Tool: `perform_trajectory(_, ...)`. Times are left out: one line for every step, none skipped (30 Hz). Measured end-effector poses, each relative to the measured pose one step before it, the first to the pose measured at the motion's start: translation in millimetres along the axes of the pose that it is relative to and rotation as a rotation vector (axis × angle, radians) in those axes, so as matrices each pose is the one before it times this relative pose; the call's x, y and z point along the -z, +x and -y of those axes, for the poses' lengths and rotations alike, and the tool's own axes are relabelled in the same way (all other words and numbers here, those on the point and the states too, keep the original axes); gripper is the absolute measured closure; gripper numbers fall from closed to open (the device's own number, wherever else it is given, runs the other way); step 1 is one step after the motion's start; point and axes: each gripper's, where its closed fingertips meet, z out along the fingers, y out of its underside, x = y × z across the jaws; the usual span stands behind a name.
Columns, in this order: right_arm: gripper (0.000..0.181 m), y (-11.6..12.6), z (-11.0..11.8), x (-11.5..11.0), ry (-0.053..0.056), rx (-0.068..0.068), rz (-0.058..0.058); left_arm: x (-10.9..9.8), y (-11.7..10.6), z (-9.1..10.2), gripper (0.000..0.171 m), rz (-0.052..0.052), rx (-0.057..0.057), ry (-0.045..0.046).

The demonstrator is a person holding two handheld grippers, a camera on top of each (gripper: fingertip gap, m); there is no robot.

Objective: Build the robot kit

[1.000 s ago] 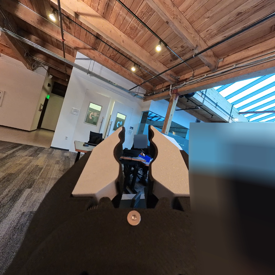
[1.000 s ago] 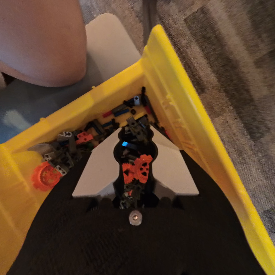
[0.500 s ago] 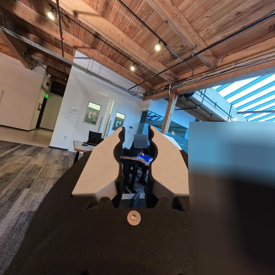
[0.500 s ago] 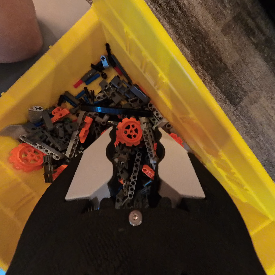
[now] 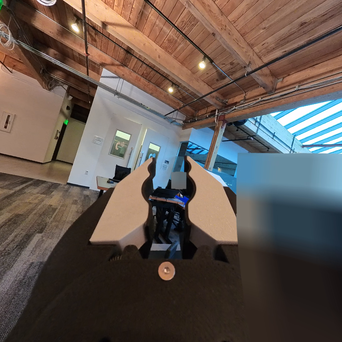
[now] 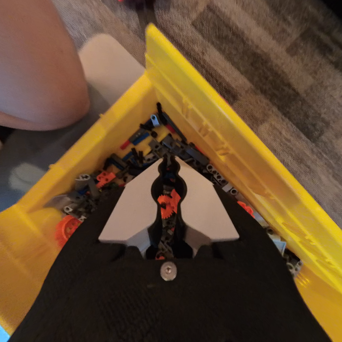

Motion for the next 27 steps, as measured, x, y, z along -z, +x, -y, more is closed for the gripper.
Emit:
perform_trajectory(0.178, 2.49, -8.43, -5.26, -0.0658, -0.0035, -0.0075, 0.38, -0.29, 0.22, 0.143, 0.0015, -0.0013, 0.00045)
perform_trajectory(0.179, 0.74, -6.82, -4.34, -0.0483, -0.0106, 0.002, 0.2, 0.34, 0.17, 0.143, -0.0014, -0.0007, -0.00014)
perform_trajectory(0.179, -3.65, -3.35, -2.96, -0.0197, -0.0144, 0.0265, 0.18, 0.31, 0.21, 0.143, -0.0013, -0.0009, 0.0001)
perform_trajectory(0.178, -4.91, -1.32, -1.31, -0.0018, -0.0196, 0.0313, 0.1, -0.05, 0.1, 0.144, 0.0, -0.0008, 0.00018)
perform_trajectory(0.179, -3.39, -2.6, -0.39, -0.0081, -0.022, 0.0201, 0.06, -0.21, 0.09, 0.143, -0.0005, 0.0008, -0.00038)
perform_trajectory(0.179, -1.81, -3.27, 0.7, -0.0131, -0.0223, 0.009, 0.19, -0.24, 0.06, 0.143, -0.0012, 0.0025, -0.00014)
perform_trajectory(0.179, -1.75, -3.65, 1.04, -0.0165, -0.0191, 0.0072, 0.4, -0.38, 0.32, 0.141, -0.001, 0.0028, 0.00087)
perform_trajectory(0.179, -1.8, -3.79, 0.84, -0.0166, -0.0162, 0.0086, 0.49, -0.44, 0.6, 0.143, -0.0003, 0.0022, 0.00215)
perform_trajectory(0.178, -0.5, -3.55, 0.72, -0.0171, -0.015, 0.0025, 0.57, -0.17, 0.71, 0.143, -0.0004, 0.0017, 0.00296)
perform_trajectory(0.176, 1.37, -0.9, 0.9, -0.0024, -0.0062, -0.0086, 0.52, 0.2, 0.86, 0.143, -0.0007, 0.0006, 0.00336)
perform_trajectory(0.175, 2.15, 0.28, 0.78, 0.0063, 0.0, -0.0128, 0.49, 0.14, 0.71, 0.143, 0.0004, -0.0013, 0.00239)
perform_trajectory(0.174, 2.32, 1.07, 0.57, 0.0086, -0.0051, -0.0094, 0.26, -0.01, 0.34, 0.143, 0.002, -0.0029, 0.00103)
perform_trajectory(0.17, 4.01, 2.25, 0.99, 0.0123, -0.0096, -0.0147, -0.01, 0.02, -0.06, 0.143, 0.0017, -0.0024, -0.00012)
perform_trajectory(0.166, 3.61, 2.13, 1.0, 0.009, -0.0018, -0.0109, -0.19, 0.29, -0.17, 0.143, -0.0006, -0.0005, -0.00106)
perform_trajectory(0.166, 0.29, 2.83, 0.63, 0.0102, 0.0132, 0.008, -0.44, 0.43, -0.59, 0.143, -0.0017, 0.0002, -0.00178)
perform_trajectory(0.166, -1.22, 3.31, -0.36, 0.0135, 0.0229, 0.0107, -0.56, 0.08, -0.67, 0.143, -0.0004, -0.0004, -0.00262)
perform_trajectory(0.168, 0.34, 1.85, -1.77, 0.0002, 0.0263, -0.0041, -0.64, 0.0, -0.68, 0.143, 0.0004, -0.0008, -0.00229)
perform_trajectory(0.168, 2.81, -0.35, -3.12, -0.0171, 0.0262, -0.0222, -0.54, 0.03, -0.52, 0.143, -0.0003, 0.0004, -0.00146)
perform_trajectory(0.169, 1.33, 0.18, -3.39, -0.018, 0.0278, -0.017, -0.47, 0.15, -0.61, 0.143, -0.0017, 0.0016, -0.00187)
perform_trajectory(0.172, -1.74, 3.33, -2.07, 0.0022, 0.0308, 0.0003, -0.41, 0.22, -0.5, 0.143, -0.0013, 0.0006, -0.00244)
perform_trajectory(0.172, -2.03, 4.14, -1.71, 0.0066, 0.0237, 0.0048, -0.25, 0.07, -0.37, 0.143, 0.0006, -0.001, -0.00197)
perform_trajectory(0.172, -0.07, 3.8, -1.06, 0.0032, 0.0124, -0.0028, 0.01, 0.14, -0.05, 0.143, 0.0003, -0.0013, 0.00021)
perform_trajectory(0.172, 0.08, 4.67, -0.86, 0.013, 0.0047, -0.001, -0.1, 0.32, 0.14, 0.143, -0.0005, -0.0006, 0.00102)
perform_trajectory(0.172, -0.46, 4.04, -0.93, 0.0138, -0.0015, 0.0056, -0.04, 0.23, 0.02, 0.143, -0.0006, -0.0002, -0.00011)
perform_trajectory(0.171, -0.74, 2.79, -0.49, 0.0064, -0.0078, 0.011, -0.19, 0.09, -0.3, 0.143, 0.0, -0.0006, -0.00131)
perform_trajectory(0.17, 0.0, 2.6, 1.01, 0.0088, -0.0095, 0.0088, -0.12, 0.05, -0.27, 0.143, -0.0001, -0.0006, -0.00152)
perform_trajectory(0.17, 1.08, 1.59, 2.48, 0.0054, -0.0062, 0.0049, -0.17, 0.03, -0.15, 0.143, -0.0006, 0.0002, -0.00093)
